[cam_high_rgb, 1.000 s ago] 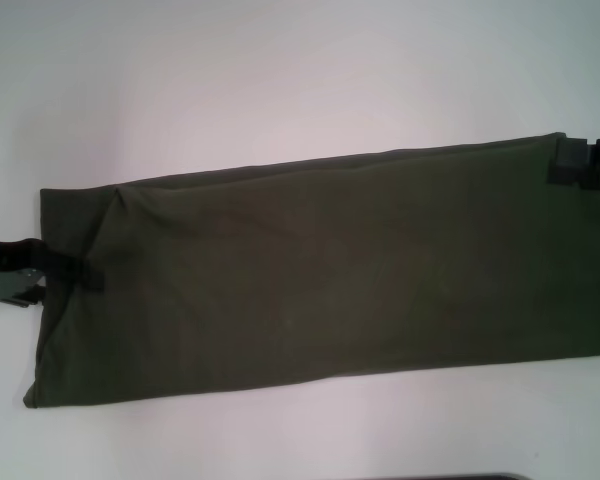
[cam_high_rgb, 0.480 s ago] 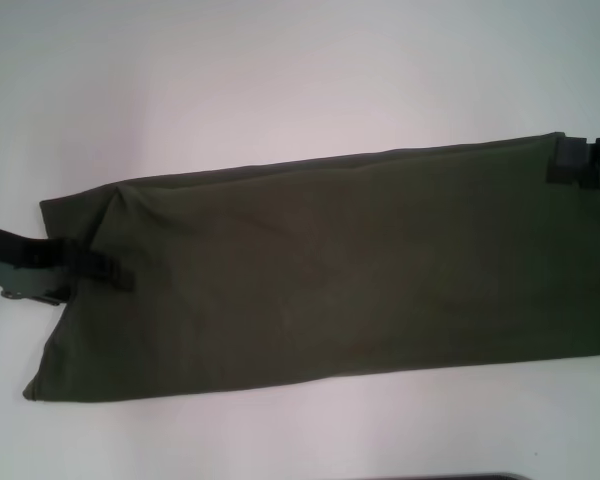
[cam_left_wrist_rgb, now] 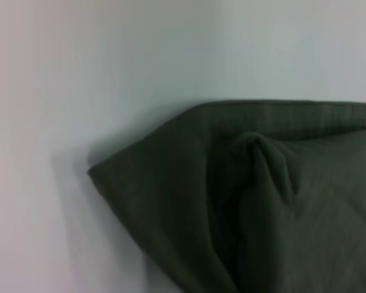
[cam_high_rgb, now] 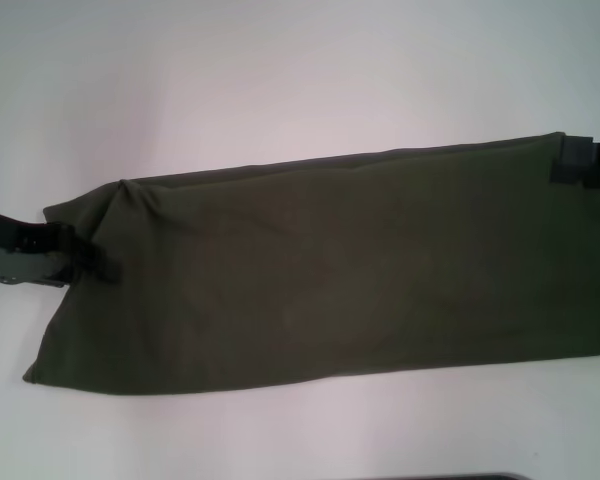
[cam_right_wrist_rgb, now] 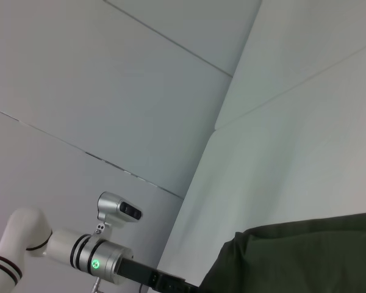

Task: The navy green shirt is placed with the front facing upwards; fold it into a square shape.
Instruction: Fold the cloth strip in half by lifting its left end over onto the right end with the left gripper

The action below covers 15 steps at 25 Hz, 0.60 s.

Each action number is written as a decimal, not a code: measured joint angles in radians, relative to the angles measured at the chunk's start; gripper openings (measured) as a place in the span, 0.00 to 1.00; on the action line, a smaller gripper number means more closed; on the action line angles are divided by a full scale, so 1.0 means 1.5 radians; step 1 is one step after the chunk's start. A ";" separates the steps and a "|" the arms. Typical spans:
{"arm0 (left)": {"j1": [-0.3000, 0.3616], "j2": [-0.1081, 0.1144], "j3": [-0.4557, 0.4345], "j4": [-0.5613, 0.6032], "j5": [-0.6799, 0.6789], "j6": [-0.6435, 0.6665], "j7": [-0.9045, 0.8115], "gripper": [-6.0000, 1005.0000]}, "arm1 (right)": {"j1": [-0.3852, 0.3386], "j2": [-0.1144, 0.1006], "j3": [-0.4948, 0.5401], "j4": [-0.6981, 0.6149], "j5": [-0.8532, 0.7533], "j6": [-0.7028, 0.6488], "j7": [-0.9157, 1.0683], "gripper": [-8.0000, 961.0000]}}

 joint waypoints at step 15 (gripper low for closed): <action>-0.005 -0.007 0.020 -0.027 0.004 0.018 -0.009 0.06 | 0.001 -0.003 0.000 0.000 0.001 0.000 0.000 0.95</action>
